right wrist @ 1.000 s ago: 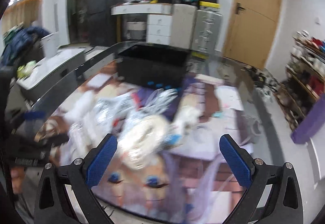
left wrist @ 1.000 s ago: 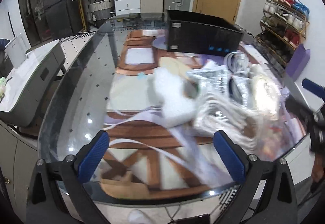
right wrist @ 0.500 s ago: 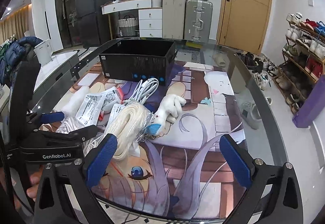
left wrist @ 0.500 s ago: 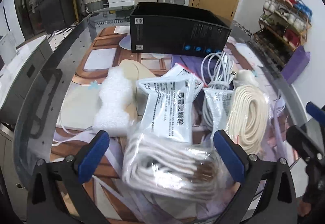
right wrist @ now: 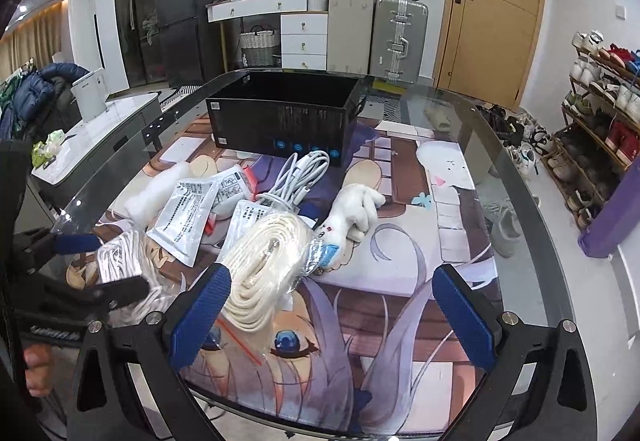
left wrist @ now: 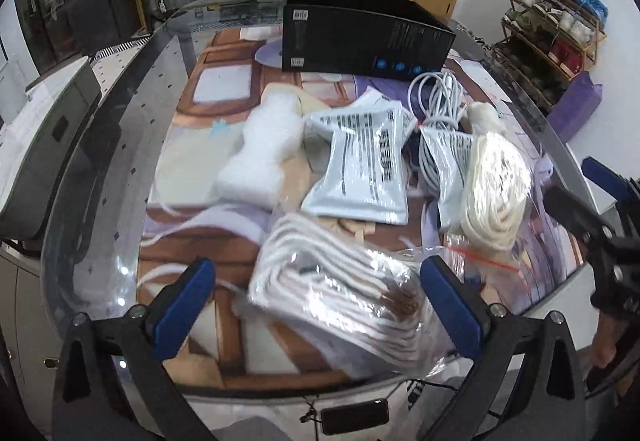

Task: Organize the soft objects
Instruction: 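Reach the left tool to the bagged white rope while the right tool reaches the other rope bag, then grasp and lift the rope bag with the left tool while the right tool lifts another rope bag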

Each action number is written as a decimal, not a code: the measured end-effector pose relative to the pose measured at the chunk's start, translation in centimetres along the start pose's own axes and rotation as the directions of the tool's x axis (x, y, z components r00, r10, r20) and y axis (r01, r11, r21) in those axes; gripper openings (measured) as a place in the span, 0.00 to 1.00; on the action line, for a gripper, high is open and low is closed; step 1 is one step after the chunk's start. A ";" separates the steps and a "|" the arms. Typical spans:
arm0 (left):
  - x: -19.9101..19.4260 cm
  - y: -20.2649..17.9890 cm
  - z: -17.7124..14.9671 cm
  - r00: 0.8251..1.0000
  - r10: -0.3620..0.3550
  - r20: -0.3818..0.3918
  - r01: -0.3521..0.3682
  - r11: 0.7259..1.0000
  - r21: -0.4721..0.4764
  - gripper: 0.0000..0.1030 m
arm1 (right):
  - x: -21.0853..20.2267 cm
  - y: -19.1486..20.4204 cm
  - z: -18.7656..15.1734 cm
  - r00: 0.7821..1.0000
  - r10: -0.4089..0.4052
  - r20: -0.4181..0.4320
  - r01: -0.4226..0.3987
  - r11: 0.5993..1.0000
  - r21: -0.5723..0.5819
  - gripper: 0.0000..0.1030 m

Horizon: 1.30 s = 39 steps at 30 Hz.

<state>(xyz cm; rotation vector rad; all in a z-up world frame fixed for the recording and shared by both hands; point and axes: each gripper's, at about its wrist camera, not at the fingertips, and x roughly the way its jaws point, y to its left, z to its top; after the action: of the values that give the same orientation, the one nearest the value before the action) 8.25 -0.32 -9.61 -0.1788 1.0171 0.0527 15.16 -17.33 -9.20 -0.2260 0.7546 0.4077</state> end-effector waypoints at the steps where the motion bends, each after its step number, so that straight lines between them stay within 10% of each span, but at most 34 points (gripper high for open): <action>1: -0.3 0.2 -0.4 1.000 -0.004 -0.007 0.004 1.000 -0.001 1.00 | 0.0 0.1 -0.1 1.000 0.003 -0.003 -0.003 1.000 -0.003 1.00; 17: 0.3 -0.6 -0.4 0.993 -0.096 -0.069 0.096 0.995 -0.005 0.98 | 0.1 0.9 -0.4 0.999 0.042 -0.031 -0.042 0.999 0.005 1.00; 27: 1.8 -1.4 1.9 0.994 -0.085 -0.065 0.095 0.981 0.170 0.63 | 0.9 0.5 -0.4 0.992 0.109 -0.068 -0.104 0.992 0.074 1.00; 35: 1.1 0.9 1.0 0.998 -0.052 -0.046 0.059 0.984 0.168 0.73 | 3.4 2.8 -0.2 0.984 0.113 -0.137 -0.098 0.989 0.106 0.99; 39: 0.9 1.5 0.5 0.998 -0.057 -0.037 0.063 0.985 0.162 0.73 | 4.0 3.0 -0.4 0.984 0.086 -0.153 -0.078 0.995 0.055 0.68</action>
<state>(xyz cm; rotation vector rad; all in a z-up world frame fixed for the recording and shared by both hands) 8.95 1.23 -10.27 -0.0611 1.0428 -0.0883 16.19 -13.64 -12.42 -0.1830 0.9284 0.4530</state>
